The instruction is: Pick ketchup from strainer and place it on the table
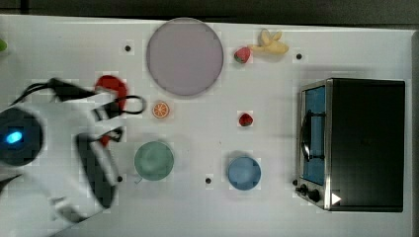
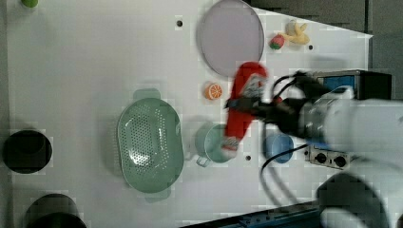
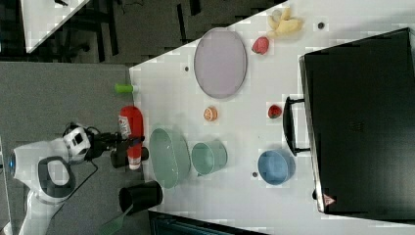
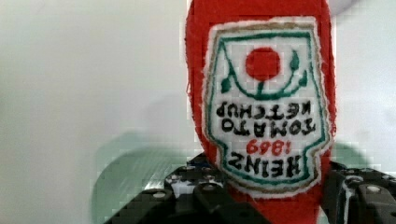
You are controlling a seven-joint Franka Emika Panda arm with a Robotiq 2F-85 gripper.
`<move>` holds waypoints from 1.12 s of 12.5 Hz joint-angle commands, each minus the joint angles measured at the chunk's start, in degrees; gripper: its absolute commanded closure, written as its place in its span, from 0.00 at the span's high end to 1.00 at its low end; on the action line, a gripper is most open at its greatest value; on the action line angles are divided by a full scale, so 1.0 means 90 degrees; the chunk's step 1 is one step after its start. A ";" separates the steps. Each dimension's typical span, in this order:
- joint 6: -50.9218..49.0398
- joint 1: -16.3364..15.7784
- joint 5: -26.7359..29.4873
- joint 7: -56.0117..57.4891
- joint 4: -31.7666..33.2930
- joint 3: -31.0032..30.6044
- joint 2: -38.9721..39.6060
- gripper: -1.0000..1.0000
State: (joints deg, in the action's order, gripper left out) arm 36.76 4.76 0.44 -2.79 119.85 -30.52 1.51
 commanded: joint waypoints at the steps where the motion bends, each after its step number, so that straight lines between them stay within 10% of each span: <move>1: -0.0235 0.0476 0.0054 0.0097 0.0077 0.0801 0.0139 0.56; 11: 0.0302 0.0560 0.0044 0.0511 0.0872 0.2654 0.0911 0.56; 14: 0.1094 0.0556 0.0044 0.0511 0.1231 0.2674 0.1451 0.82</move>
State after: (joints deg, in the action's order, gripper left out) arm 46.19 10.87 0.60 -0.86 129.59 -4.78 14.37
